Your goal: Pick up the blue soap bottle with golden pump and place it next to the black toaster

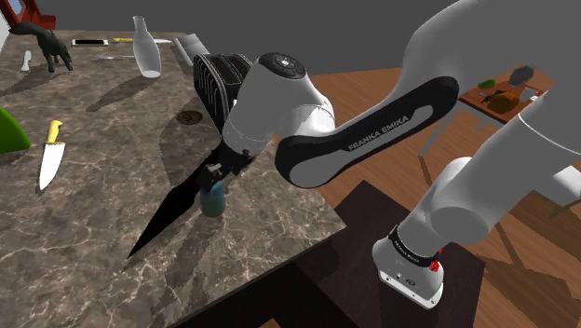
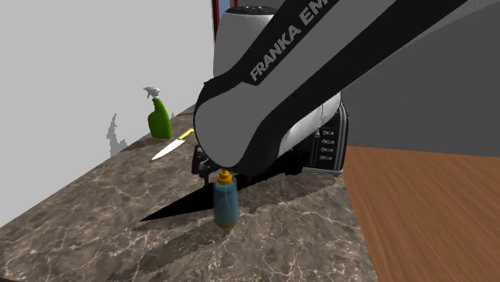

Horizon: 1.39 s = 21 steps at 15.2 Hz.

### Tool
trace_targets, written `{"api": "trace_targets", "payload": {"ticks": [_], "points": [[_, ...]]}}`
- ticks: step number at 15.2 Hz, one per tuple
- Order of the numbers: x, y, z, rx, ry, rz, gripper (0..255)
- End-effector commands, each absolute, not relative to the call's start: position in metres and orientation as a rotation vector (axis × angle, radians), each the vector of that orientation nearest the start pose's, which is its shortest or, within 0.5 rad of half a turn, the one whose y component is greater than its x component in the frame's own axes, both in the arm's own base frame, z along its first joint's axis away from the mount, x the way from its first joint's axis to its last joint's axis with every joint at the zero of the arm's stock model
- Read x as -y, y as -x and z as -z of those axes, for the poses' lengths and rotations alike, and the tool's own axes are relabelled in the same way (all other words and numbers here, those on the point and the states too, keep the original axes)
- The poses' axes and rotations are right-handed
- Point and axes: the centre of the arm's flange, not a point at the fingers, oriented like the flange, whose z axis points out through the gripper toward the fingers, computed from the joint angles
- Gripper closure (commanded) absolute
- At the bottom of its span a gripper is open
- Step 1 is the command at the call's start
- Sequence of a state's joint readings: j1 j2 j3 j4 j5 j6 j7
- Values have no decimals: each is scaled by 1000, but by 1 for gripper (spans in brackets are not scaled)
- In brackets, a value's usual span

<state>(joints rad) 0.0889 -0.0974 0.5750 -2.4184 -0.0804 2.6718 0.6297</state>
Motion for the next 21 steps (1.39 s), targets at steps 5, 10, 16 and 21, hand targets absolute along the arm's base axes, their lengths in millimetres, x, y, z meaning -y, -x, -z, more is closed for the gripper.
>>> {"api": "trace_targets", "payload": {"ticks": [5,10,16,21], "points": [[-322,-409,-344,158,2975,495,0],[-322,-409,-344,158,2975,495,0],[-322,-409,-344,158,2975,495,255],[-322,-409,-344,158,2975,495,255]]}}
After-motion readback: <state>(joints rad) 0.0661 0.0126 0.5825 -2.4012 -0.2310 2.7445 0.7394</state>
